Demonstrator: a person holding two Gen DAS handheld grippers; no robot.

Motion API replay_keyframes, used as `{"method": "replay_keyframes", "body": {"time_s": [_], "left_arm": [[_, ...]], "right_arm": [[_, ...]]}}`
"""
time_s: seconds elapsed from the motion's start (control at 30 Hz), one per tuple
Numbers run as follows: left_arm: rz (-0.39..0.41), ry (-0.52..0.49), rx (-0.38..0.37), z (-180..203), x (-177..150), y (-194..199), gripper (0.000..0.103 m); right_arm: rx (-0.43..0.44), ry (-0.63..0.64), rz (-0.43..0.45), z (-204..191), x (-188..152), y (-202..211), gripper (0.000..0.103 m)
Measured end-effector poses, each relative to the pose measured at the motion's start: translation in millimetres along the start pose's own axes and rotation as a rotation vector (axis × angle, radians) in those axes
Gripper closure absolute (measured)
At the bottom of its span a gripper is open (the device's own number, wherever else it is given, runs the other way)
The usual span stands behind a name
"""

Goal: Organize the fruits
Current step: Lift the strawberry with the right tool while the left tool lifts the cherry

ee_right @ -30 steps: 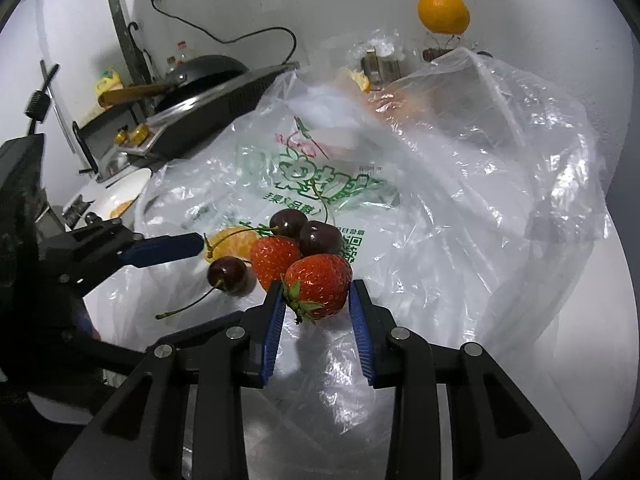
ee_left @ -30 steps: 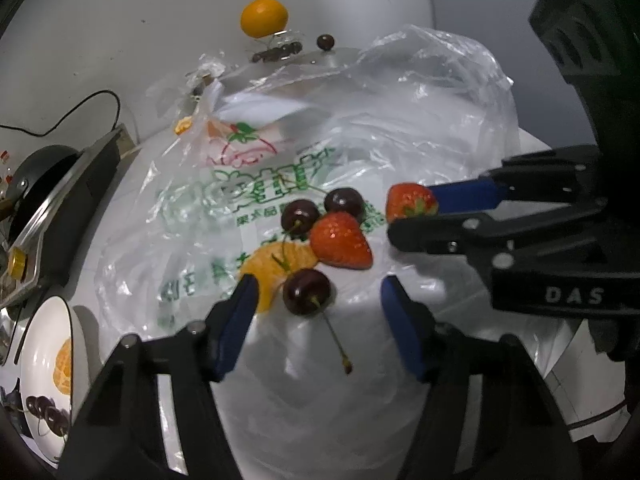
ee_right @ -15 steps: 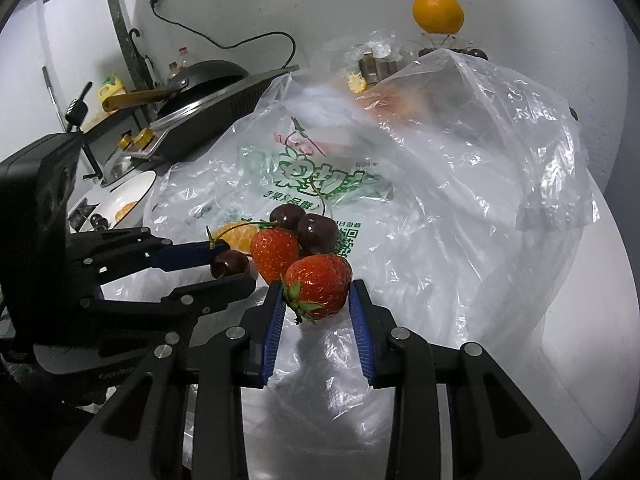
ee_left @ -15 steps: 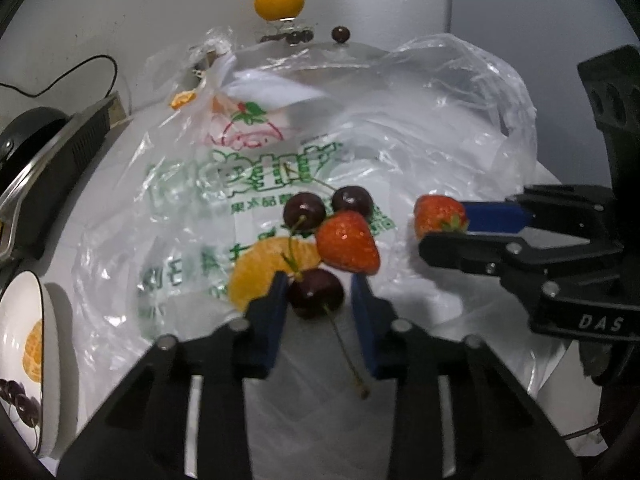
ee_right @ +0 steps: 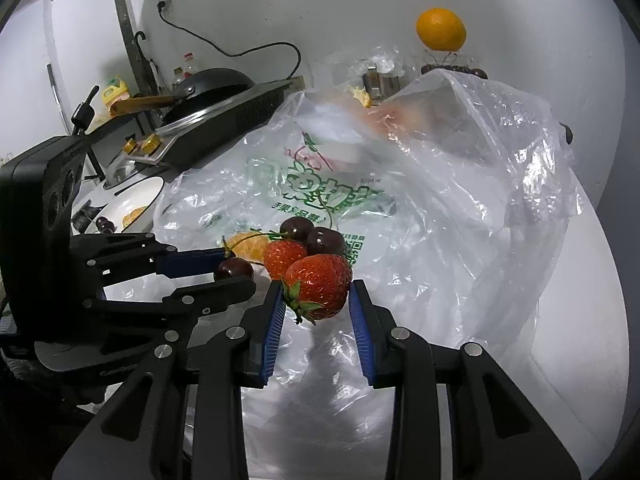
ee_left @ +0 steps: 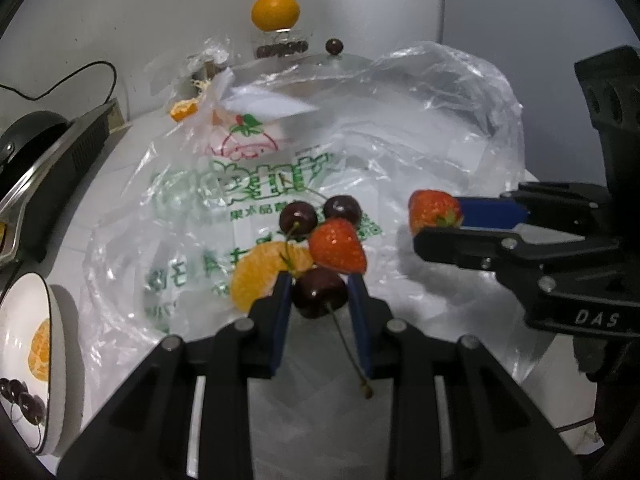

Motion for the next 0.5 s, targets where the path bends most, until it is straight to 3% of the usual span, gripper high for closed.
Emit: {"method": "replay_keyframes", "body": {"time_s": [0.5], "left_arm": [[0.048,0.017,0.016,-7,-9,39,0.074]], "right_arm": [[0.001,0.041,0.022,-31,1,16,0.069]]}}
Point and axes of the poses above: each gripper's, at about its wrist camera, not at the fingertips, and y roughly against the way its jaws point, z to its right, x to its top, the point moved 8 cm from there along -y, roughly the way its jaws point, and after that the axes turned 12 degrees about -y, right-handed, at the moved point
